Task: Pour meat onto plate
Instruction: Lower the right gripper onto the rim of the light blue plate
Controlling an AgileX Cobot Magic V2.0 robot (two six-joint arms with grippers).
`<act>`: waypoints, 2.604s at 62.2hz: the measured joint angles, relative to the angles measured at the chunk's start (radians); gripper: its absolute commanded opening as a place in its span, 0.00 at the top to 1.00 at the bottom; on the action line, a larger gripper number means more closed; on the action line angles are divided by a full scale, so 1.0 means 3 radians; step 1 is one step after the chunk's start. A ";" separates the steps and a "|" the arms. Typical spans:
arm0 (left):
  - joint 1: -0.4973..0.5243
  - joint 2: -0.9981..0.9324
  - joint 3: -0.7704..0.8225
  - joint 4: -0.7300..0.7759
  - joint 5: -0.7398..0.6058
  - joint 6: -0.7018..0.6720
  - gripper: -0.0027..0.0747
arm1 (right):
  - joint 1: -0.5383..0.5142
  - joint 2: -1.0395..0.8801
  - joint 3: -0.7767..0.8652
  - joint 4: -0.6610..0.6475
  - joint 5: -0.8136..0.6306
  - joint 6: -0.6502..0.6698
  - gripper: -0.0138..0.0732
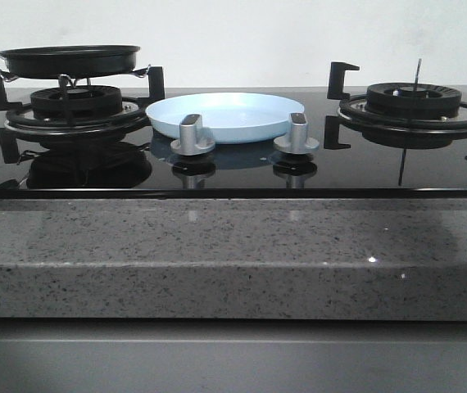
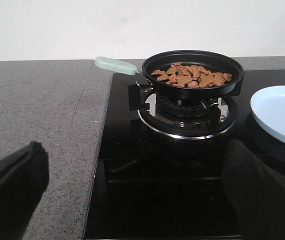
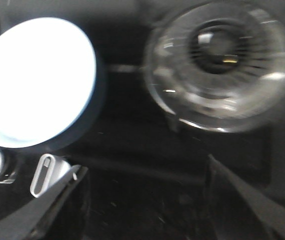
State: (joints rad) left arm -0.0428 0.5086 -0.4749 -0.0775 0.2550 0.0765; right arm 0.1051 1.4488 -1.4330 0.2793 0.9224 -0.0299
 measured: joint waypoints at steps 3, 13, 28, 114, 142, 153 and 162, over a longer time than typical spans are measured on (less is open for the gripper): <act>0.0000 0.0000 0.0000 0.0000 0.0000 0.0000 0.08 | 0.0059 0.0217 -0.0230 0.0003 0.0141 0.0000 0.26; 0.0000 0.0000 0.0000 0.0000 0.0000 0.0000 0.08 | 0.0188 0.0837 -0.0908 0.0017 0.0425 0.0000 0.26; 0.0000 0.0000 0.0000 0.0000 0.0000 0.0000 0.08 | 0.0264 0.1541 -0.1664 0.0019 0.0698 -0.0008 0.26; 0.0000 0.0005 0.0000 0.0000 -0.0007 0.0000 0.08 | 0.0379 0.2615 -0.2683 0.0426 0.1065 -0.0261 0.42; 0.0000 0.0005 0.0000 0.0000 -0.0007 0.0000 0.08 | 0.0386 0.2615 -0.2683 0.0432 0.1065 -0.0138 0.42; 0.0000 0.0005 0.0000 0.0000 -0.0007 0.0000 0.08 | 0.0386 0.2615 -0.2683 0.0432 0.1065 -0.0015 0.42; 0.0000 0.0005 0.0000 0.0000 -0.0007 0.0000 0.08 | 0.0386 0.2620 -0.2683 0.0432 0.1065 0.0129 0.42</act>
State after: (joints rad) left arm -0.0428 0.5103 -0.4749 -0.0775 0.2528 0.0765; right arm 0.2208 2.2348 -2.2378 0.4088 1.2419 0.0088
